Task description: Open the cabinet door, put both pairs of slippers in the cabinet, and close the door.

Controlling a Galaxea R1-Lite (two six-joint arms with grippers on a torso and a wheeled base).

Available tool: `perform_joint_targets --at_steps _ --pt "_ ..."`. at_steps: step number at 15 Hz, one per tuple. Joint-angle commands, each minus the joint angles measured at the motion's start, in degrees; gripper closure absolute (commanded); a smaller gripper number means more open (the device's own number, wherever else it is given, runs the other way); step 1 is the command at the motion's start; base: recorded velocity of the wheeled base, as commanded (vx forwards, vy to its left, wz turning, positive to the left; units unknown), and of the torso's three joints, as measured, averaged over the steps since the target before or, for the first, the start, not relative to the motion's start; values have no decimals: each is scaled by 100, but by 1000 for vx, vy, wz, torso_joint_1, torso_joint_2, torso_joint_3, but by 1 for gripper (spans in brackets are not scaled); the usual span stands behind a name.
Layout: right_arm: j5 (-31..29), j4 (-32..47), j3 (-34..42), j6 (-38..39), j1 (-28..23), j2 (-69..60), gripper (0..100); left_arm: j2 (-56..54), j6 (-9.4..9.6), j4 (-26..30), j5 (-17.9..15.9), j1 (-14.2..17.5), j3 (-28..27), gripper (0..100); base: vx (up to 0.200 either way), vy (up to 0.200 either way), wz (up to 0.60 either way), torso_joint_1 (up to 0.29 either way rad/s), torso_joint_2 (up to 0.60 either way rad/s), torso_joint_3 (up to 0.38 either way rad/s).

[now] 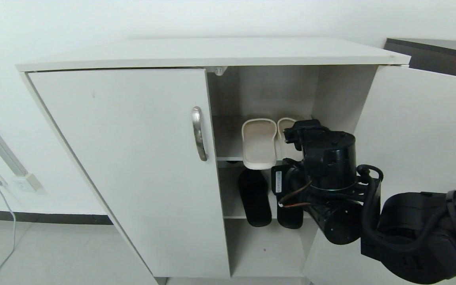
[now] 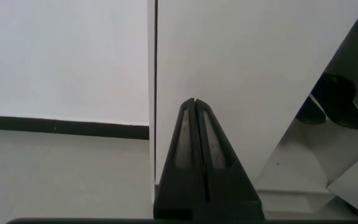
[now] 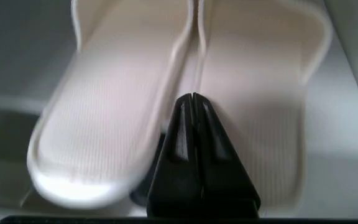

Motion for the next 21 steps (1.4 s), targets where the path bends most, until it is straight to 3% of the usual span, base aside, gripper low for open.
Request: perform_joint_targets --at_steps 1,6,13,21 --pt "4 -202 132 -100 4 27 100 5 -4 2 1 1 1 100 -200 0 0 -2 7 2" --pt "13 -1002 528 -609 -49 124 100 5 -4 2 1 1 1 100 -200 0 0 1 4 4" --pt "22 -1064 554 -645 -49 168 100 5 5 2 1 1 1 100 -200 0 0 2 2 3" --pt "30 -1160 563 -662 -58 282 100 5 -4 2 1 10 1 100 0 0 0 0 0 0"
